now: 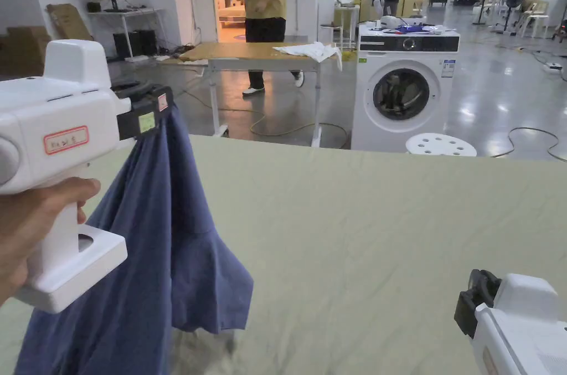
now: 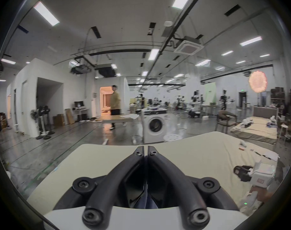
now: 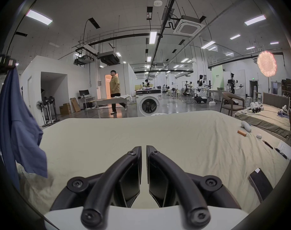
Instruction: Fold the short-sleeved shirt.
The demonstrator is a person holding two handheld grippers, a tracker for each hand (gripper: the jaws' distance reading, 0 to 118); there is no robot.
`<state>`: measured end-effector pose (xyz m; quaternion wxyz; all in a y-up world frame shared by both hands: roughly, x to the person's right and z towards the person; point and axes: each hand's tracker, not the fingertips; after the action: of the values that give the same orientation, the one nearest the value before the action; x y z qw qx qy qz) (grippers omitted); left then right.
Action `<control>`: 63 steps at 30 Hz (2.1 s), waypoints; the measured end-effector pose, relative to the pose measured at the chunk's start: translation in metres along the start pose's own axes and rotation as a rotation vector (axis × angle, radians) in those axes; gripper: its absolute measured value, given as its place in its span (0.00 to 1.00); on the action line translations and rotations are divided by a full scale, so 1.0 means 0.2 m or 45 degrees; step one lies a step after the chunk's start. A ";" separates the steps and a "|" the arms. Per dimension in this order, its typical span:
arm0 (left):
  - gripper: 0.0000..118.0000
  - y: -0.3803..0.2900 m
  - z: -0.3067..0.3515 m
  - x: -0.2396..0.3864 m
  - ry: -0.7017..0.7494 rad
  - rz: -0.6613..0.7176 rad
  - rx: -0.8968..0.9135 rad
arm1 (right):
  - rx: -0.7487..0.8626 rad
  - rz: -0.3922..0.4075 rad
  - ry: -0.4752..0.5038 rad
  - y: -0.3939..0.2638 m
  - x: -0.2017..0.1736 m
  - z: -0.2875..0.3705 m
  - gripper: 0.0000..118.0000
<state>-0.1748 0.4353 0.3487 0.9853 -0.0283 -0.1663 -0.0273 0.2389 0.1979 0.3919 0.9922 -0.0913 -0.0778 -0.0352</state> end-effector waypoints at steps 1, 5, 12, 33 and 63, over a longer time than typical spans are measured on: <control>0.00 0.01 -0.03 0.06 -0.043 0.002 0.001 | 0.004 0.001 -0.010 0.01 0.02 0.01 0.04; 0.00 0.04 -0.20 0.40 -0.245 0.008 0.007 | 0.021 -0.010 -0.071 0.03 0.14 0.07 0.04; 0.00 -0.13 -0.43 0.98 -0.585 0.036 -0.053 | 0.023 -0.002 -0.197 0.04 0.38 0.20 0.04; 0.61 -0.97 -0.49 1.06 -0.423 0.204 -0.428 | -0.099 0.030 -0.226 -0.05 0.48 0.27 0.04; 0.39 -1.49 -0.19 0.38 0.121 0.343 -0.939 | -0.041 0.101 -0.047 -0.01 0.16 0.14 0.04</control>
<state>-0.1092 0.1318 0.3529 0.9104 -0.4006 -0.0943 0.0430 0.2653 0.1987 0.4251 0.9896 -0.1110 -0.0916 0.0047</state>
